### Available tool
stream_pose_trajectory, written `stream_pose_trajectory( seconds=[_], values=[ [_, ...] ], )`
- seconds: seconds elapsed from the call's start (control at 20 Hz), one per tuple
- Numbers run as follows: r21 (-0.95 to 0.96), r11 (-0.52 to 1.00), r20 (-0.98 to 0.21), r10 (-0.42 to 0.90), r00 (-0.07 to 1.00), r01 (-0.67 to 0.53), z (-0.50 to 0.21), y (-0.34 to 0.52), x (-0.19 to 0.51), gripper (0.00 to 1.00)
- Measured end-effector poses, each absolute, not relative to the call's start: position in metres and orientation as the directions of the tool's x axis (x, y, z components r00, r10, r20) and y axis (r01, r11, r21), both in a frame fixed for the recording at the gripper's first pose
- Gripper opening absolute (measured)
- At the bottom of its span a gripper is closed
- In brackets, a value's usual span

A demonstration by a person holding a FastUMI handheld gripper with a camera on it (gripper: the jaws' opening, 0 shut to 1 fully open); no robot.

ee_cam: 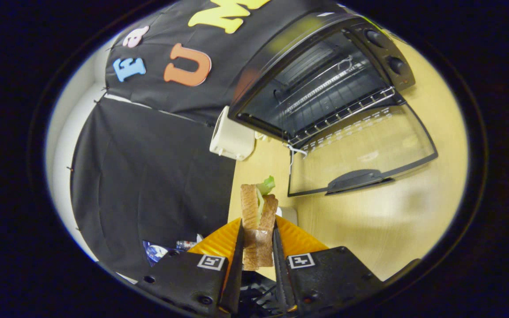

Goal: Open the toaster oven, put the food inside, and close the toaster oven door.

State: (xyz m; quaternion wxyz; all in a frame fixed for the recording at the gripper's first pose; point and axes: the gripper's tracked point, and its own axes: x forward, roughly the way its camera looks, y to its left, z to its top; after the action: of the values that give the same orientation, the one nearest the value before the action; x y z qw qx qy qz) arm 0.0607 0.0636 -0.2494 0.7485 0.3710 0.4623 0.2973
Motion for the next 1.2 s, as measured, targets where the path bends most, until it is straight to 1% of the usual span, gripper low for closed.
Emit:
stream_pose_trajectory(
  seconds=[0.15, 0.2, 0.3, 0.45, 0.65, 0.8, 0.95, 1.0, 1.1, 1.2],
  values=[
    [0.887, 0.454, -0.371, 0.809, 0.456, -0.084, -0.241, 0.047, 0.077, 0.39],
    [0.901, 0.428, -0.341, 0.799, 0.496, -0.071, -0.240, 0.040, 0.086, 0.38],
    [0.917, 0.394, -0.286, 0.755, 0.589, -0.060, -0.242, 0.024, 0.106, 0.38],
    [0.955, 0.290, -0.159, 0.682, 0.714, -0.065, -0.233, 0.004, 0.140, 0.38],
    [0.956, 0.290, -0.147, 0.593, 0.791, -0.039, -0.253, -0.008, 0.174, 0.39],
    [0.952, 0.295, -0.080, 0.494, 0.866, -0.081, -0.250, -0.012, 0.209, 0.38],
    [0.952, 0.297, -0.076, 0.455, 0.887, -0.070, -0.260, 0.005, 0.245, 0.38],
    [0.946, 0.318, -0.092, 0.454, 0.886, -0.064, -0.266, 0.010, 0.255, 0.39],
    [0.931, 0.351, -0.055, 0.405, 0.913, -0.099, -0.263, 0.009, 0.274, 0.40],
    [0.920, 0.377, -0.061, 0.397, 0.916, -0.102, -0.269, 0.015, 0.286, 0.39]
  ],
)
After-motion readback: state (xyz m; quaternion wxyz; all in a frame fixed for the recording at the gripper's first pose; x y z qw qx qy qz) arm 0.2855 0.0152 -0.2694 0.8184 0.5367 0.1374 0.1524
